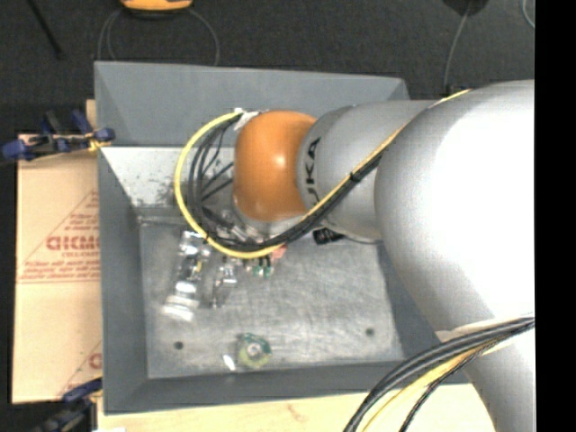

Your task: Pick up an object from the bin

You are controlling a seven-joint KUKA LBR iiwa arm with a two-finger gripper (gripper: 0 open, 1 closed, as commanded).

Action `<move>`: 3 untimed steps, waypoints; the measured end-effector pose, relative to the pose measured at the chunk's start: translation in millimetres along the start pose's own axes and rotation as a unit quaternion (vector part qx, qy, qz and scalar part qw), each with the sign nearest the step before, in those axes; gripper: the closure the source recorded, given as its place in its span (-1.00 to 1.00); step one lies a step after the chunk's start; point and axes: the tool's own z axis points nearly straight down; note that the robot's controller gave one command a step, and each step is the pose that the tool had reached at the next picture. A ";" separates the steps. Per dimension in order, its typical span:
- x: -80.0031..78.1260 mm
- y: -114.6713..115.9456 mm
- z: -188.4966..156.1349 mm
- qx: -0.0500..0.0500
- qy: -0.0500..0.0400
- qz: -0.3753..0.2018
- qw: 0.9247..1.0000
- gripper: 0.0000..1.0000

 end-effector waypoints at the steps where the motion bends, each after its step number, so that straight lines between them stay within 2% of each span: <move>1: -3.6 51.1 2.8 0.002 -0.002 -0.166 0.986 -1.00; 2: -2.9 51.2 3.2 0.001 -0.001 -0.165 0.986 1.00; 3: -2.9 50.2 3.6 0.002 0.000 -0.165 0.986 -1.00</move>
Offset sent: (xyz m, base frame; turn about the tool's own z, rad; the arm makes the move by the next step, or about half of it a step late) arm 0.0047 0.0535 -0.0039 -0.3369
